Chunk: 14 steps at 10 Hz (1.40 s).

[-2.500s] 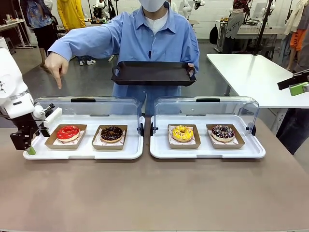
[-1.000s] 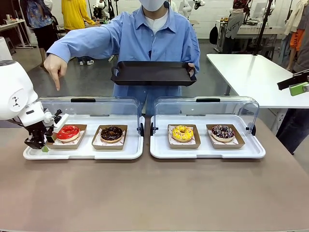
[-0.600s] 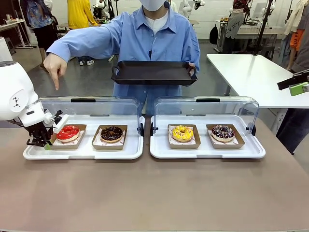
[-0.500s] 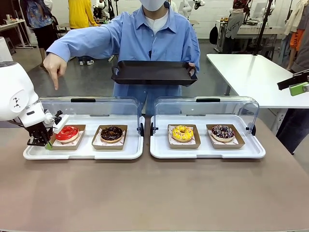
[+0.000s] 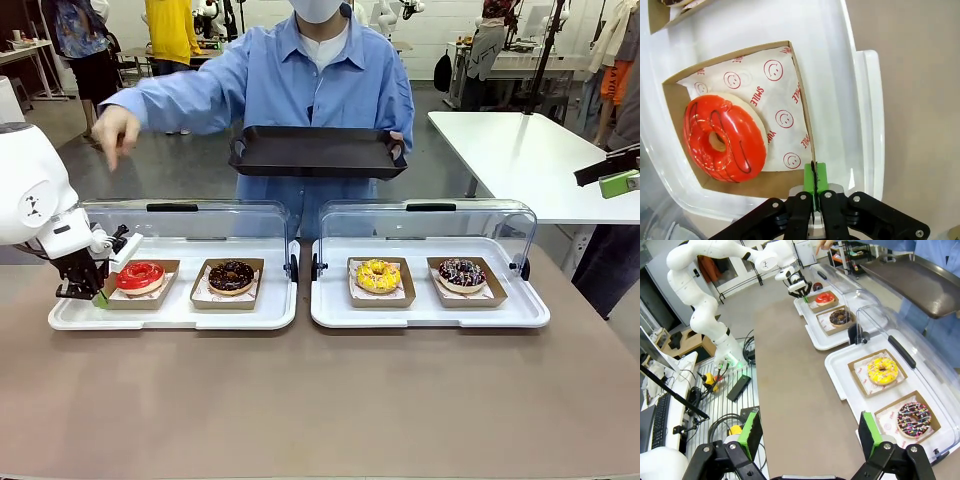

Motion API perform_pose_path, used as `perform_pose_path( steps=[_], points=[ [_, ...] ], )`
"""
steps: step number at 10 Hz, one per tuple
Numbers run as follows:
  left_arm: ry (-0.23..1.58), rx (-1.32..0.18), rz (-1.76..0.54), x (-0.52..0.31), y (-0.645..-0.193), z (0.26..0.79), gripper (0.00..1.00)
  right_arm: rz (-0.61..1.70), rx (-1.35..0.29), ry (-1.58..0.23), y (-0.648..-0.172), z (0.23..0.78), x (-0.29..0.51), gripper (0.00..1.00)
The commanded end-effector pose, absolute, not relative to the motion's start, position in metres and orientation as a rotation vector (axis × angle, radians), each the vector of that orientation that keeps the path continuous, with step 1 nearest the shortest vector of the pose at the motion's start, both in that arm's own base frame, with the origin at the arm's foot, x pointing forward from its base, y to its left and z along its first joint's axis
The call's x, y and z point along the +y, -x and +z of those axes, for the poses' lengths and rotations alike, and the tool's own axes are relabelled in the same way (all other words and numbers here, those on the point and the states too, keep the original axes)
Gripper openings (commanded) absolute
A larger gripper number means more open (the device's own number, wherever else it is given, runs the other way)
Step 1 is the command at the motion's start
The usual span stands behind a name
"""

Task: Provide the desired donut to the person.
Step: Pick up and lift the Paper togo box containing the Donut pointed at by the person.

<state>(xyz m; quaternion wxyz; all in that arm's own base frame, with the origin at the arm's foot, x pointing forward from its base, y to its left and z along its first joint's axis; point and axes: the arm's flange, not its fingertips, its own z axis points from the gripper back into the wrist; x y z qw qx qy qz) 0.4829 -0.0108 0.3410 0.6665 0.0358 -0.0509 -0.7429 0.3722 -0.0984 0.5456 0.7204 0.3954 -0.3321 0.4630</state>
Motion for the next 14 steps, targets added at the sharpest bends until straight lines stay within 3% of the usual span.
perform_pose_path(
  steps=[1, 3, 9, 12, 14],
  points=[
    [-0.011, -0.072, -1.693, -0.013, -0.466, 0.371, 0.00, 1.028, -0.742, -0.883, -0.373, 0.546, -0.098, 1.00],
    [-0.014, -0.002, -1.678, -0.026, -0.437, 0.423, 0.00, 1.028, -0.742, -0.883, -0.373, 0.546, -0.098, 1.00],
    [-0.060, 0.028, -1.690, -0.071, -0.381, 0.559, 0.00, 1.028, -0.742, -0.883, -0.373, 0.546, -0.098, 1.00],
    [-0.148, -0.044, -1.678, -0.087, -0.369, 0.601, 0.00, 1.028, -0.742, -0.883, -0.373, 0.546, -0.098, 1.00],
    [-0.151, -0.030, -1.686, -0.096, -0.390, 0.613, 0.00, 1.028, -0.742, -0.883, -0.373, 0.546, -0.098, 1.00]
  ],
)
